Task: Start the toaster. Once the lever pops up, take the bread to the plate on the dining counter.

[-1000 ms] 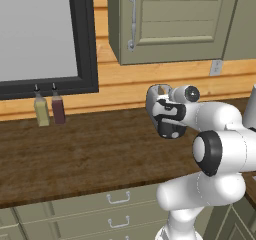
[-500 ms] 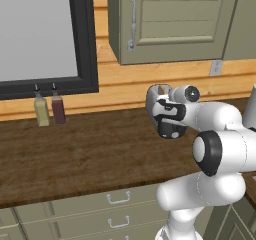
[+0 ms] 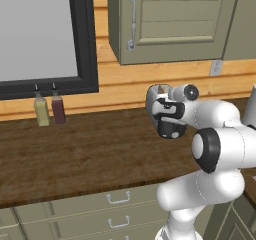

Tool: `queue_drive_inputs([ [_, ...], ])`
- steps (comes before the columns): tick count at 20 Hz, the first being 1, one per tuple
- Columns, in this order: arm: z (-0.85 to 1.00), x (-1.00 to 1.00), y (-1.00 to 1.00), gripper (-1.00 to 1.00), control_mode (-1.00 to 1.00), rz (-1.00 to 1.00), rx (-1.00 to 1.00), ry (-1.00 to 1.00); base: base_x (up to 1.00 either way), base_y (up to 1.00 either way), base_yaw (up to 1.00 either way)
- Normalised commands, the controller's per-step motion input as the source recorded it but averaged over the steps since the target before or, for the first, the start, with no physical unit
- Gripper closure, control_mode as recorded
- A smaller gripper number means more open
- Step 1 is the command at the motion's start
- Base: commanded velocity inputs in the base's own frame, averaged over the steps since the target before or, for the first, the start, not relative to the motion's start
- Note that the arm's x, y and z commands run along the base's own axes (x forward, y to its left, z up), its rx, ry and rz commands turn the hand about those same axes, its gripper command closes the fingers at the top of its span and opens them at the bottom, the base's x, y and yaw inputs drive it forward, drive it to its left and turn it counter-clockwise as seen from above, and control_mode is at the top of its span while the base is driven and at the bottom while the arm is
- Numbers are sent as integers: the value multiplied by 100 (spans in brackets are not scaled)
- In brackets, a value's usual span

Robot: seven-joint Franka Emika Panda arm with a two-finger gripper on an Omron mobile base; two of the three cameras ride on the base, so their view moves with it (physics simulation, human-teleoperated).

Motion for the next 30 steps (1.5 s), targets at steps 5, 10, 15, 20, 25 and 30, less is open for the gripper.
queue_drive_inputs([
  [5, 0, 14, -2, -100, -100, 0, 0, 0, 0, 0, 0],
  [10, -1, 7, 0, -100, -100, 0, 0, 0, 0, 0, 0],
  [15, -10, 1, 0, -100, -100, 0, 0, 0, 0, 0, 0],
  [20, -15, 0, 0, -100, -100, 0, 0, 0, 0, 0, 0],
  [25, -6, 0, 0, -100, -100, 0, 0, 1, 0, 0, 0],
  [30, 0, 3, 0, -100, -100, 0, 0, 0, 0, 0, 0],
])
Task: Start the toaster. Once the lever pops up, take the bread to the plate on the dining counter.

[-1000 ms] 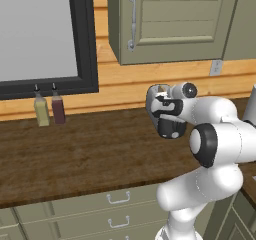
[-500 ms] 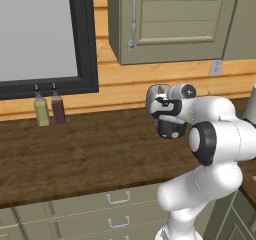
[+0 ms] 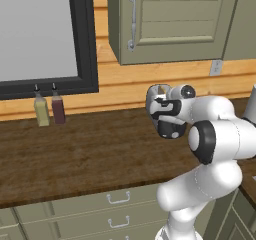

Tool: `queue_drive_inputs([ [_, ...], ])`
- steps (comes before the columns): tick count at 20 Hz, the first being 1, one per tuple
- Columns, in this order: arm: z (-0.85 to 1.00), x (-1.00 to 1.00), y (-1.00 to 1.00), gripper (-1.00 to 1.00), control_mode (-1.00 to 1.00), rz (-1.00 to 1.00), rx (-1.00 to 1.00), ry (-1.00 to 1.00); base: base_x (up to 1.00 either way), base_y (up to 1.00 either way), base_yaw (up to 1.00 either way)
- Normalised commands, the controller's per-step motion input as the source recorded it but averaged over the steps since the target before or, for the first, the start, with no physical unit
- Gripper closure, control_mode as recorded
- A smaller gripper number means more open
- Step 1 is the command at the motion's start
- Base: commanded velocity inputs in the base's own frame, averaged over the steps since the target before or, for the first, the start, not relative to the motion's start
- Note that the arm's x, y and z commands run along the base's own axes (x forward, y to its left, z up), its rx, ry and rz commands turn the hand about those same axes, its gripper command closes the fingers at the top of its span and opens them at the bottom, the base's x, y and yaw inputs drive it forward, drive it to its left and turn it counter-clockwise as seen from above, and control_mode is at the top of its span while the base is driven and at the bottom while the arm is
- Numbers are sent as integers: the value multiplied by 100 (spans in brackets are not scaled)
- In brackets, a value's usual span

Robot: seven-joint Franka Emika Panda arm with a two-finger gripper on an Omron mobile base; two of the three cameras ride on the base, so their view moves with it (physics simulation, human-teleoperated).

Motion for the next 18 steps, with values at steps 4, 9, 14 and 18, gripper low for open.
queue_drive_inputs([
  [4, 0, 6, 0, -100, -100, 0, 0, 0, 0, 0, 0],
  [9, 0, 8, 0, -100, -100, 0, 0, 0, 0, 0, 0],
  [14, 0, 8, 0, -100, -100, 0, 0, 0, 0, 0, 0],
  [18, 0, 8, 0, -100, -100, 0, 0, 0, 0, 0, 0],
])
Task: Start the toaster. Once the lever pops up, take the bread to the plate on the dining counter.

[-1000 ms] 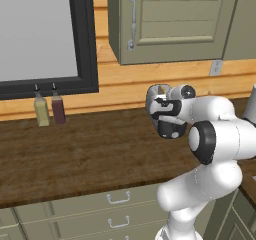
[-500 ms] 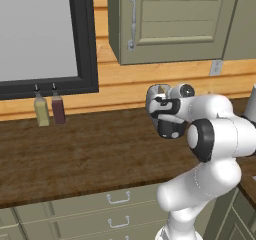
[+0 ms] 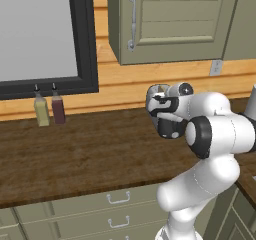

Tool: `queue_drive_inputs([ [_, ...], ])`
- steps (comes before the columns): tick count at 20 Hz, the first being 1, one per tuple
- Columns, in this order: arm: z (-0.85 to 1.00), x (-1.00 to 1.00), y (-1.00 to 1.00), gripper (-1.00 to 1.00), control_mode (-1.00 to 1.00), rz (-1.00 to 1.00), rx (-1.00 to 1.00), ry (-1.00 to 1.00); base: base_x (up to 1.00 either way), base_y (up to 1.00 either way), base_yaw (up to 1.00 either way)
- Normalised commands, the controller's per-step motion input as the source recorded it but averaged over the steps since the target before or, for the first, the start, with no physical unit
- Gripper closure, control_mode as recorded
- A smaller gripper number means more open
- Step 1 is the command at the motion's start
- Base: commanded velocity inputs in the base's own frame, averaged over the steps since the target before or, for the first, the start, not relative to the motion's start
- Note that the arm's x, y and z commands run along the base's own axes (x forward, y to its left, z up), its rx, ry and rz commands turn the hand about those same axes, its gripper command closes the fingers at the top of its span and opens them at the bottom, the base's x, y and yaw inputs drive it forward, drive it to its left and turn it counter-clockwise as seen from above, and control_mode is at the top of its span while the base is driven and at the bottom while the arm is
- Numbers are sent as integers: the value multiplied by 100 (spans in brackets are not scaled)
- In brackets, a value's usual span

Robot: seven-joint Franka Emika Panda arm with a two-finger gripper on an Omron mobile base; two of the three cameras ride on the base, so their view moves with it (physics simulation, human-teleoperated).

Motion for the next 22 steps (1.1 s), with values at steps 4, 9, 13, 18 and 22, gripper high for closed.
queue_drive_inputs([
  [4, 0, 3, -3, -100, -100, 0, 0, 0, 0, 0, 0],
  [9, 0, 8, -1, -100, -100, 0, 0, 0, 0, 0, 0],
  [13, 0, 13, -3, -100, -100, 0, 0, 0, 0, 0, 0],
  [18, 0, 12, -2, -100, -100, 0, 0, 0, 0, 0, 0],
  [22, -5, 2, 0, -100, -100, 0, 0, 0, 0, 0, 0],
])
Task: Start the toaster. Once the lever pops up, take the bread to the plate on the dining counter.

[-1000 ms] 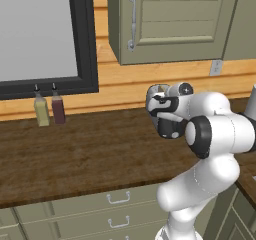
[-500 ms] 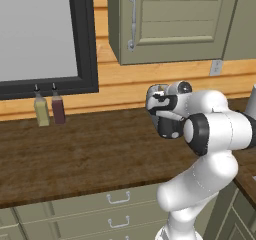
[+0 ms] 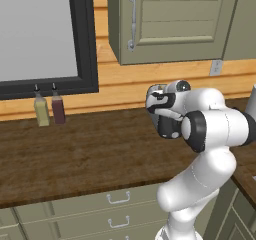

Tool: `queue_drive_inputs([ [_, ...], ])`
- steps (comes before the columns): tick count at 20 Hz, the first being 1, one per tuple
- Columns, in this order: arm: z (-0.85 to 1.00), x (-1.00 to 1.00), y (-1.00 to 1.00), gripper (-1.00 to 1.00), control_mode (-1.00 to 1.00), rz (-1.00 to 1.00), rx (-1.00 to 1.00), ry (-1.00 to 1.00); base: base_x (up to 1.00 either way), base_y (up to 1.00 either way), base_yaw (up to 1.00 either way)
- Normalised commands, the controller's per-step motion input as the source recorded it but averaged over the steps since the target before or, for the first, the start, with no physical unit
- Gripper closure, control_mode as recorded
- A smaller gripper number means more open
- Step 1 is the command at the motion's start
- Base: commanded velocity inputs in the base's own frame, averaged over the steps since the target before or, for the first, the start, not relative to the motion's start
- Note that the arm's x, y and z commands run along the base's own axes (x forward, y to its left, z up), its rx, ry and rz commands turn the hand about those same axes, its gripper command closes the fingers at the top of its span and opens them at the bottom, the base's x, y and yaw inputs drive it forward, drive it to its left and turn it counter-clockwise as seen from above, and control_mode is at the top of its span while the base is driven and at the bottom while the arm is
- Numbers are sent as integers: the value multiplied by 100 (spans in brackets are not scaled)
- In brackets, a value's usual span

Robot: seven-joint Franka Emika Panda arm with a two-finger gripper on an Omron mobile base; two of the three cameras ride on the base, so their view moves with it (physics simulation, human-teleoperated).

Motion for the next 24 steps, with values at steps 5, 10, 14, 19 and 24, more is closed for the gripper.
queue_drive_inputs([
  [5, -6, 1, 0, -100, -100, 0, 0, 0, 0, 0, 0],
  [10, -3, 2, 0, -100, -100, 0, 0, 0, 0, 0, 0],
  [14, -2, 5, 0, -100, -100, 0, 0, 0, 0, 0, 0],
  [19, 0, 3, 0, -100, -100, 0, 0, 0, 0, 0, 0],
  [24, 0, 0, 0, -100, -100, 0, 0, 0, 0, 0, 0],
])
